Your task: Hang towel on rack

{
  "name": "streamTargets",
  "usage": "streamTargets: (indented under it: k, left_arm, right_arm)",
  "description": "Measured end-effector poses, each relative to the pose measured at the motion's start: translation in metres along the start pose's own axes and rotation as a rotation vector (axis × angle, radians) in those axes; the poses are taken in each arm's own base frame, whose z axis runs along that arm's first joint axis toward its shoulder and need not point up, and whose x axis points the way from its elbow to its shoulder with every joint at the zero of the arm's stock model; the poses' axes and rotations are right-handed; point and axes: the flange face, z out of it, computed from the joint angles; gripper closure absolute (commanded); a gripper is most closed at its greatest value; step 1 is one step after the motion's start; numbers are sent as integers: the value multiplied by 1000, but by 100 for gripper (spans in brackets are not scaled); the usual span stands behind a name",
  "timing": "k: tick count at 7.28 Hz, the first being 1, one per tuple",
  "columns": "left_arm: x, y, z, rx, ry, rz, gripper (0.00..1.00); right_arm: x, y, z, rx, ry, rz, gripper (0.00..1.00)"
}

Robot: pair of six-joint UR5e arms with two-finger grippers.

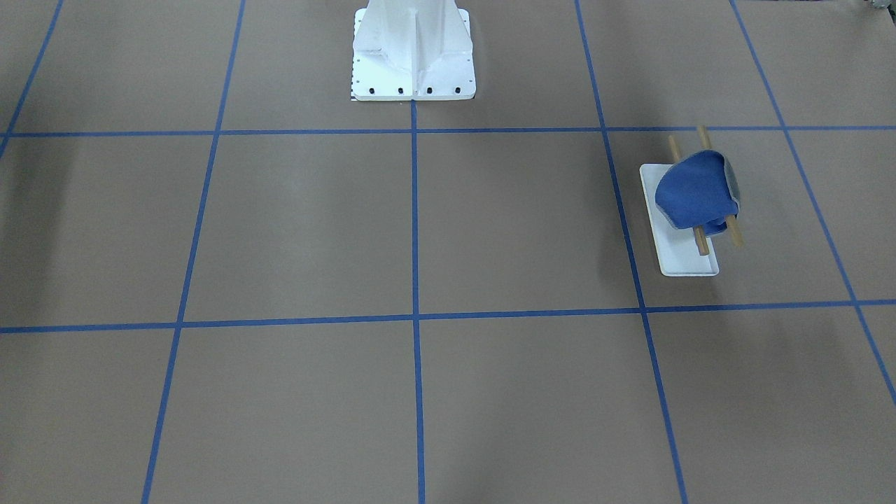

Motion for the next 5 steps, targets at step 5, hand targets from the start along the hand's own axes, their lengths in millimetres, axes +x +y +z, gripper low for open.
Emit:
streamTargets:
  k: [5]
  left_arm:
    - [-8, -30, -25, -103, -44, -49, 1]
  right_arm:
    - [18, 19, 8, -20, -12, -15, 0]
